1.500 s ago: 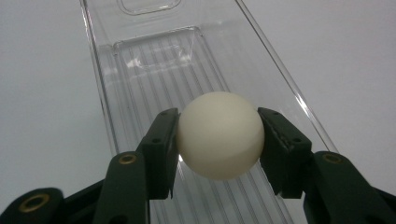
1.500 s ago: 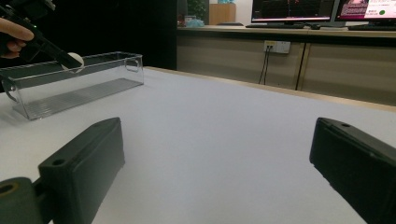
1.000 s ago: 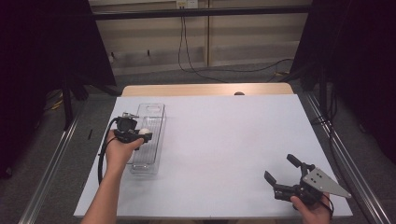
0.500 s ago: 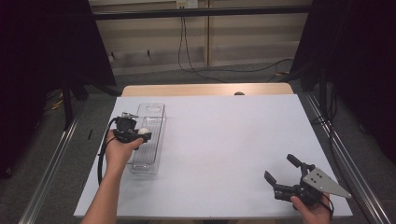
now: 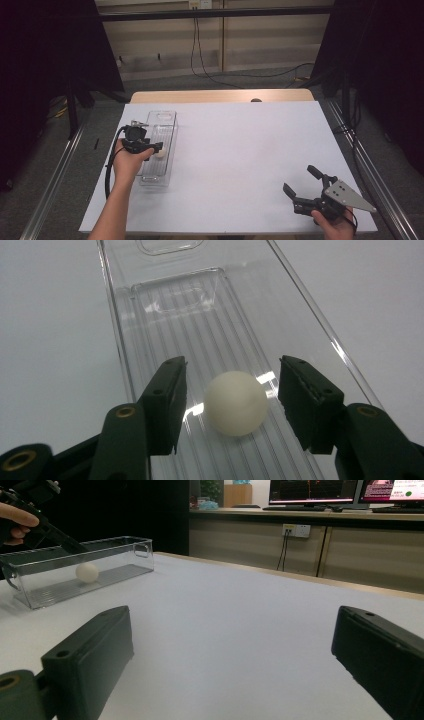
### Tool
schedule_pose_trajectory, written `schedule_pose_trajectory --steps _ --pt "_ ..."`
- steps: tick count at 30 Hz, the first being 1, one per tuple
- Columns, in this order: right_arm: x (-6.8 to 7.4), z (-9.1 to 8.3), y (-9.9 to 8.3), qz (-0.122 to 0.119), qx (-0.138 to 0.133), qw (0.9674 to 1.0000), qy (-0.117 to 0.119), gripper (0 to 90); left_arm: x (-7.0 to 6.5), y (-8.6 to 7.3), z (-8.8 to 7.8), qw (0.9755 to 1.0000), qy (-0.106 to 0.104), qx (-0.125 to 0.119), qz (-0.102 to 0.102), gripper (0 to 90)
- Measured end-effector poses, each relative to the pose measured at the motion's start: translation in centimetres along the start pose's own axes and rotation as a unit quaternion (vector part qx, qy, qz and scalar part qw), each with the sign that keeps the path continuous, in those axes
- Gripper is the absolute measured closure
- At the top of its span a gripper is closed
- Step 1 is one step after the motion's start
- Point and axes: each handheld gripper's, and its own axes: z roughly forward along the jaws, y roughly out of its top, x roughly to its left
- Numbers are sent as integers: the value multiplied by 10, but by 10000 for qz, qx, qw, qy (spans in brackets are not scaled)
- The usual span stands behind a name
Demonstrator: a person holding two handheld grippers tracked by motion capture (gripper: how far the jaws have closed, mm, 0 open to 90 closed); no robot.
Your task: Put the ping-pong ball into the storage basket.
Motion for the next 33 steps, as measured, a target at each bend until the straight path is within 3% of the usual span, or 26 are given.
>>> schedule_pose_trajectory --steps 6,8,17,20,27,28,33 --pt "0 0 0 -2 1 10000 -5 27 0 -3 -1 9998 -28 -136 -139 434" --pt "0 0 0 1 2 10000 -6 27 1 -3 -2 9999 54 -109 -34 426" --pt "0 1 0 -7 4 10000 -10 27 -3 -2 -7 9994 -66 -302 -161 363" --pt "0 1 0 -6 -3 10000 9 27 -4 1 -11 9997 -19 -253 -50 348" --pt "0 1 0 -12 -1 10000 20 27 -5 5 -15 9992 32 -362 -182 282" --pt "0 1 0 -11 0 10000 20 27 -3 5 -17 9995 50 -297 -61 277" --pt "0 2 0 -12 9 10000 22 27 -3 7 -19 9994 103 -319 -115 208"
